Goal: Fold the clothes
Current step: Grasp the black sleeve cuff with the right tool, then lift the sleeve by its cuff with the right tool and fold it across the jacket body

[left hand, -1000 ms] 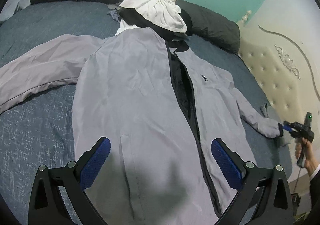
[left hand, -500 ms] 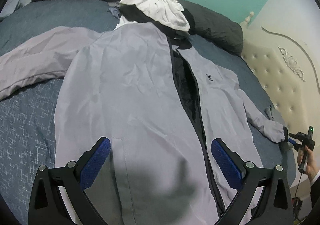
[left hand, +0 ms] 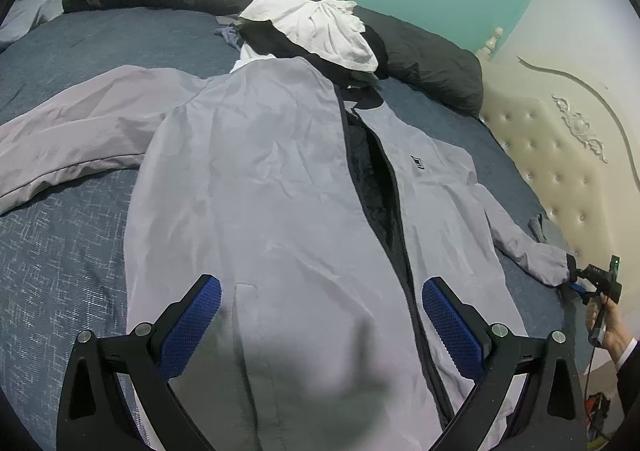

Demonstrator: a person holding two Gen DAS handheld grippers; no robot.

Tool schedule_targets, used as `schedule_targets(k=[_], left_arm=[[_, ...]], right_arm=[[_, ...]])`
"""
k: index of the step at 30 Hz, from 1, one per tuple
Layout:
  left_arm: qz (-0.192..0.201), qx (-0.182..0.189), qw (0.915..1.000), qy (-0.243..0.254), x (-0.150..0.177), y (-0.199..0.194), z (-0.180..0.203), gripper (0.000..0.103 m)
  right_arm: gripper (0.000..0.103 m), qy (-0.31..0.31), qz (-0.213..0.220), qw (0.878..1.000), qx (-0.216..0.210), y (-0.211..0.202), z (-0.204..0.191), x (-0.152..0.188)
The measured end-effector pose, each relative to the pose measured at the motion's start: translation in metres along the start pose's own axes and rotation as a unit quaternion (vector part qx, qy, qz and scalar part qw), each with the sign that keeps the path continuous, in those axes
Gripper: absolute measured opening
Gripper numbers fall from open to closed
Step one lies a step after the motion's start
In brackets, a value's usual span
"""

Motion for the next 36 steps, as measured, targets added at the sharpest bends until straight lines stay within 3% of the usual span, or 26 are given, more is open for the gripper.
schedule_targets(k=[3, 11, 18, 28, 36], left_arm=[[-0.003, -0.001, 1.0000, 0.000, 0.001, 0.003, 0.000, 0.103], [-0.003, -0.004, 1.0000, 0.006, 0.001, 0.004, 0.000, 0.103], [-0.003, -0.004, 1.0000, 0.002, 0.002, 0.003, -0.001, 0.103], [-0.007, 0.002, 1.0000, 0.003, 0.004, 0.003, -0.001, 0.103], [-0.002, -0.007, 0.9998, 0.016, 0.001, -0.003, -0.001, 0.103]], right_arm=[[0.009, -0.013, 0.005, 1.000, 0.015, 0.003, 0.002, -0.001], [0.008, -0.054, 0.054, 0.997, -0.004, -0.030, -0.031, -0.015], [0.008, -0.030, 0.118, 0.992, -0.026, -0.075, -0.041, -0.065], [0.008, -0.051, 0.117, 0.991, -0.038, -0.078, -0.077, -0.078], [0.008, -0.106, 0.122, 0.983, -0.082, -0.086, -0.163, -0.080]])
Point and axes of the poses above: each gripper's, at about its wrist camera, not at the fingertips, and y roughly the way its jaws point, z to its right, x to its underside, the point moved 9 cm from there along y, roughly the way its jaws point, and after that the axes turned 1 degree about -y, right-handed, at the moved point
